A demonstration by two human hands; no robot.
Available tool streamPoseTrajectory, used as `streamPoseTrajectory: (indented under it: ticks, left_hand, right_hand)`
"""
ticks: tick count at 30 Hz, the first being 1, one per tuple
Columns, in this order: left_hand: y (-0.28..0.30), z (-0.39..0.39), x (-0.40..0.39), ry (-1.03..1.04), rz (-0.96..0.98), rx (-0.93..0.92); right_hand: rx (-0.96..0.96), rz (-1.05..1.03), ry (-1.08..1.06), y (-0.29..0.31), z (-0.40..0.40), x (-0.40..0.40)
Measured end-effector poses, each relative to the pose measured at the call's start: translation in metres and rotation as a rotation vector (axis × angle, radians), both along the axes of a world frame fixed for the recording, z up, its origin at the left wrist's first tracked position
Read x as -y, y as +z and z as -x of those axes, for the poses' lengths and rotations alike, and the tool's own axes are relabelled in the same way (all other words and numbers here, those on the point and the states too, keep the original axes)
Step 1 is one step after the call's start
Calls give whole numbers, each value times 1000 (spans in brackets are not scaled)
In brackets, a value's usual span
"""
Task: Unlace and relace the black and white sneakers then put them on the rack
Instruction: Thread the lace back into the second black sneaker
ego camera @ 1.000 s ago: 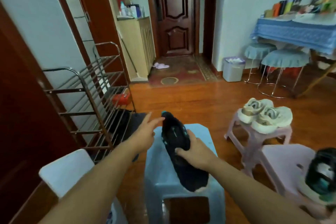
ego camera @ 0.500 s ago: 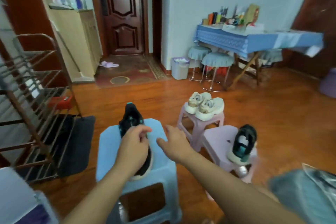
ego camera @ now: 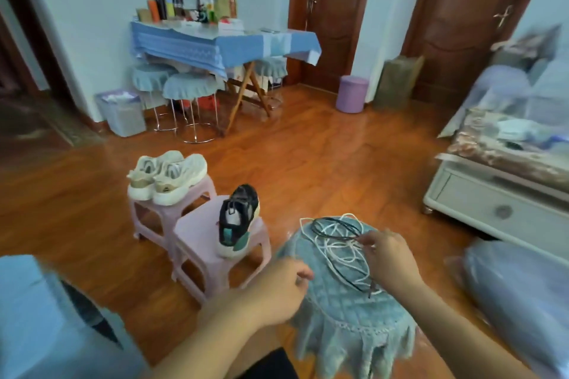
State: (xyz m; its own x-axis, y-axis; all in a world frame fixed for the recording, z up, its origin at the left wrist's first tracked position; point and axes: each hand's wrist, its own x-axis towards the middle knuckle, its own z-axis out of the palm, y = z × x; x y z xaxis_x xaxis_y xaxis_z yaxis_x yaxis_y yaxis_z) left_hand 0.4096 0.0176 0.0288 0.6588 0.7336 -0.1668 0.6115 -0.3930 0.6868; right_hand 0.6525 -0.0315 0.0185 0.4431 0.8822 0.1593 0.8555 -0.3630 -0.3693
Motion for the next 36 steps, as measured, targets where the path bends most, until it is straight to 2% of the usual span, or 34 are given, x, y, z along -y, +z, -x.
streamPoseTrajectory:
  ticks: [5, 8, 14, 18, 23, 28, 32, 36]
  left_hand:
    - [-6, -8, -3, -84, 29, -106]
    - [0, 3, -13, -69, 1, -101]
    - [14, 16, -24, -25, 7, -73]
    - [18, 22, -22, -3, 39, -31]
    - [26, 34, -17, 19, 72, -8]
    - [36, 41, -11, 24, 87, -20]
    - [46, 40, -5, 4, 73, 2]
    - [66, 27, -3, 33, -137, 232]
  right_hand:
    - [112, 274, 97, -12, -46, -41]
    - [160, 281, 117, -26, -52, -57]
    - [95, 341, 120, -28, -57, -72]
    - [108, 268, 108, -19, -53, -72]
    - [127, 401, 116, -23, -52, -68]
    - [115, 241, 66, -15, -39, -58]
    - [66, 106, 69, 19, -37, -42]
    - [-66, 94, 244, 94, -18, -18]
